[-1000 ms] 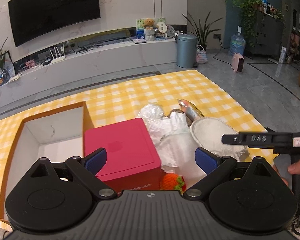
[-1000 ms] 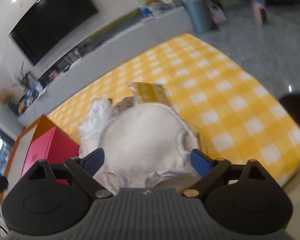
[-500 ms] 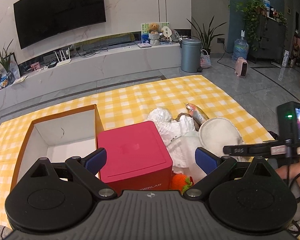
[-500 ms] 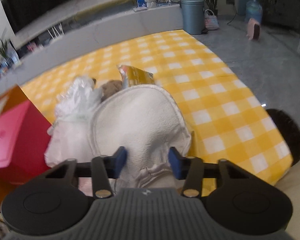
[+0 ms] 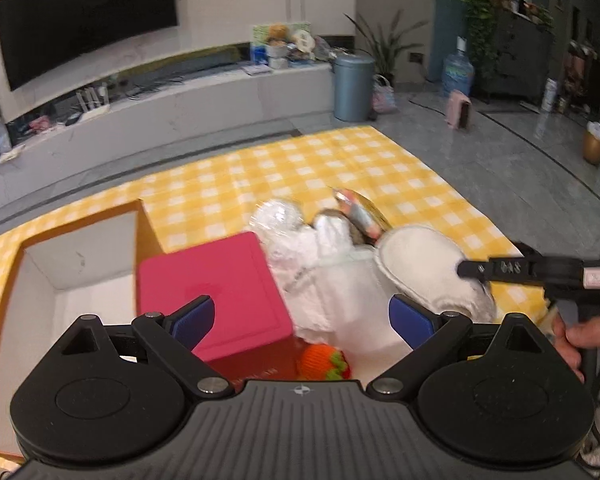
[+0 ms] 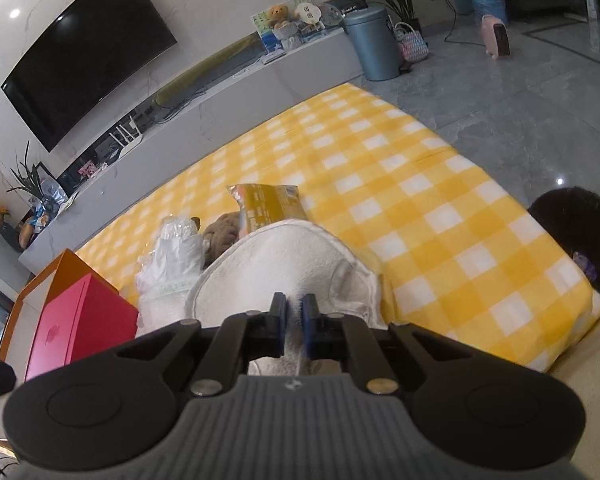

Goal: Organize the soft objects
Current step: 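Grasp the white fabric tote with the left tool while the right holds the pad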

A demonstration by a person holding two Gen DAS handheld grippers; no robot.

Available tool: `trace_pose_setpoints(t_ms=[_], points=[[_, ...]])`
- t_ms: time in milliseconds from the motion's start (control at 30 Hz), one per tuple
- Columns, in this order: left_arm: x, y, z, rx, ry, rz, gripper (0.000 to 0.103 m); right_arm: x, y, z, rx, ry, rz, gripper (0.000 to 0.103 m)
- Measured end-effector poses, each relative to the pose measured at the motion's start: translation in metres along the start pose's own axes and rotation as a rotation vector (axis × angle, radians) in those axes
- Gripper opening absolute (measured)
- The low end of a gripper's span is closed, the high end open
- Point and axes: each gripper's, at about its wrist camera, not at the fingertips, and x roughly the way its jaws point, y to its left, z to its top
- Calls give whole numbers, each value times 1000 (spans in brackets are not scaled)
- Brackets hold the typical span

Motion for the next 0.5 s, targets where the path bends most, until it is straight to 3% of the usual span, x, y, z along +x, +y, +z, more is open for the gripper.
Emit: trace_pose_setpoints(t_ms=[133,267,433,500], points=[[12,-10,-4,4,37,-48,103,0,-2,1,15,-8,14,6],[39,-33,-8,72,135,-233,103,7,-2,0,15,12,-6,6],[75,-49,-7,98,199,-250,103,6,-10,2,60,-7,-15,7],[89,-51,-6,136,217,-223,103,5,-15,3,85,-25,-39,7]])
